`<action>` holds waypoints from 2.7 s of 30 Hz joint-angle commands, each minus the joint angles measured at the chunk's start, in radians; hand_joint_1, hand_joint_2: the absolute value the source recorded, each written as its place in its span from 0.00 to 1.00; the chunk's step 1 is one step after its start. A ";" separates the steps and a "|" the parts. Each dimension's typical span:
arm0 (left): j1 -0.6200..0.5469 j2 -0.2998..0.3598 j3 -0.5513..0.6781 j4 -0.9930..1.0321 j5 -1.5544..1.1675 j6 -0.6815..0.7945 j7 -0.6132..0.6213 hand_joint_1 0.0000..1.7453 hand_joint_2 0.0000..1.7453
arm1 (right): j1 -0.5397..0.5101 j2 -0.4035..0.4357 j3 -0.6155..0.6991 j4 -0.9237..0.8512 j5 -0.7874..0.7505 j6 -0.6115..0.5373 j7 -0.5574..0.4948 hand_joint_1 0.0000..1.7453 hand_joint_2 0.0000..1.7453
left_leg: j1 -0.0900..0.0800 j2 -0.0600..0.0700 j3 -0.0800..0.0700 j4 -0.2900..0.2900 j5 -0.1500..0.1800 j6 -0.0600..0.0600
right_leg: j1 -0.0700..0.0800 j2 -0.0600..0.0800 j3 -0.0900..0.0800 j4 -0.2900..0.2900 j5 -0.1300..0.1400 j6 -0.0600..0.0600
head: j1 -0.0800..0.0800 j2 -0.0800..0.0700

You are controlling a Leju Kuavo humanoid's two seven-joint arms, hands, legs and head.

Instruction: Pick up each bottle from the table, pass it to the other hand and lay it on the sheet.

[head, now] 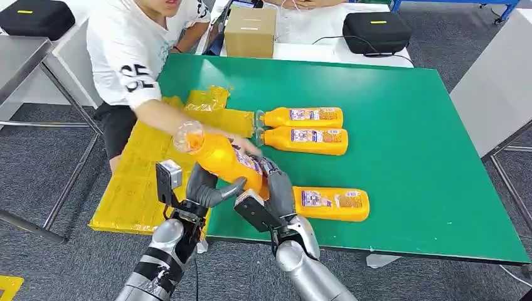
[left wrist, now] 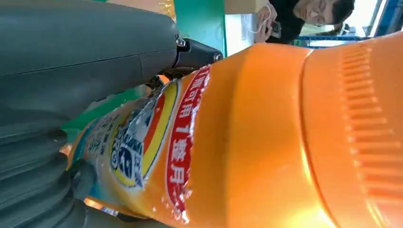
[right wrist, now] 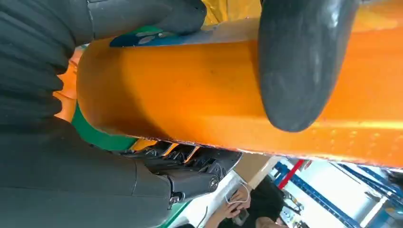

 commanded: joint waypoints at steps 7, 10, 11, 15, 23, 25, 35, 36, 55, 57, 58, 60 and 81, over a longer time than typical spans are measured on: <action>-0.076 0.016 0.017 0.102 0.026 0.009 0.020 1.00 1.00 | -0.058 0.002 0.046 0.092 0.024 0.015 0.007 1.00 1.00 | 0.001 0.000 0.001 0.000 0.000 -0.001 | 0.001 0.000 0.001 0.000 0.000 -0.001 | 0.000 0.000; -0.076 0.016 0.017 0.102 0.026 0.009 0.020 1.00 1.00 | -0.058 0.002 0.046 0.092 0.024 0.015 0.007 1.00 1.00 | 0.001 0.000 0.003 0.000 -0.001 -0.002 | 0.002 0.000 0.003 0.000 -0.001 -0.002 | 0.000 0.000; -0.076 0.016 0.017 0.102 0.026 0.009 0.020 1.00 1.00 | -0.058 0.002 0.046 0.092 0.024 0.015 0.007 1.00 1.00 | 0.001 0.000 0.002 0.000 -0.001 -0.001 | 0.001 0.000 0.002 0.000 -0.001 -0.002 | 0.000 0.000; -0.071 0.015 0.028 0.095 0.049 -0.003 0.025 1.00 1.00 | -0.055 0.002 0.038 0.086 0.015 0.008 0.004 0.77 1.00 | 0.001 0.001 0.003 0.000 -0.001 -0.002 | 0.001 0.000 0.003 0.000 -0.001 -0.002 | 0.000 0.000; -0.061 0.040 0.089 0.070 0.162 -0.067 0.032 1.00 1.00 | -0.034 -0.003 -0.051 0.041 -0.095 -0.026 -0.037 0.00 1.00 | 0.001 0.000 0.002 -0.001 0.000 -0.001 | 0.001 0.000 0.002 0.000 -0.001 -0.002 | 0.000 0.000; -0.070 0.053 0.095 0.070 0.137 -0.036 0.017 1.00 1.00 | -0.024 -0.007 -0.082 0.007 -0.126 -0.047 -0.053 0.00 1.00 | 0.002 0.000 0.004 0.000 -0.001 -0.002 | 0.002 0.000 0.004 0.000 -0.001 -0.003 | 0.000 0.000; -0.206 0.196 0.181 0.172 -0.216 0.140 -0.084 1.00 1.00 | 0.024 -0.033 -0.226 -0.173 -0.298 -0.024 -0.108 0.00 1.00 | 0.001 0.000 0.001 0.000 0.000 -0.002 | 0.001 0.000 0.000 0.000 0.000 -0.002 | 0.000 0.000; -0.214 0.202 0.191 0.183 -0.236 0.144 -0.085 1.00 1.00 | 0.026 -0.029 -0.235 -0.176 -0.310 -0.024 -0.115 0.00 1.00 | 0.001 0.000 0.002 0.000 0.000 -0.002 | 0.001 0.000 0.001 0.000 0.000 -0.002 | 0.000 0.000; -0.505 0.436 -0.100 0.641 -0.994 0.417 -0.011 1.00 1.00 | -0.004 -0.040 -0.239 -0.156 -0.357 0.038 -0.147 0.00 1.00 | 0.002 0.002 0.001 0.000 0.000 -0.002 | 0.002 0.000 0.000 0.002 0.000 -0.002 | 0.000 0.000; -0.505 0.436 -0.100 0.641 -0.994 0.417 -0.011 1.00 1.00 | -0.004 -0.040 -0.239 -0.156 -0.357 0.038 -0.147 0.00 1.00 | 0.002 0.002 0.002 0.001 0.000 -0.002 | 0.002 0.001 0.001 0.002 -0.001 -0.002 | 0.000 0.000; -0.511 0.442 -0.135 0.655 -1.044 0.423 0.010 1.00 1.00 | -0.005 -0.041 -0.235 -0.154 -0.357 0.045 -0.148 0.00 1.00 | 0.002 0.002 0.001 0.001 0.000 -0.002 | 0.002 0.001 0.000 0.002 0.000 -0.002 | 0.000 0.000; -0.518 0.461 -0.209 0.678 -1.152 0.460 0.064 1.00 1.00 | -0.002 -0.042 -0.239 -0.145 -0.356 0.052 -0.150 0.00 1.00 | 0.002 0.001 0.001 0.001 0.000 -0.002 | 0.002 0.000 0.001 0.002 -0.001 -0.002 | 0.000 0.000; -0.478 0.354 -0.310 0.747 -1.244 0.401 0.084 0.00 1.00 | -0.051 -0.022 -0.215 -0.057 -0.321 0.102 -0.135 0.00 1.00 | 0.001 0.001 0.001 0.000 0.001 -0.001 | 0.001 0.000 0.001 0.001 0.000 -0.001 | 0.000 0.000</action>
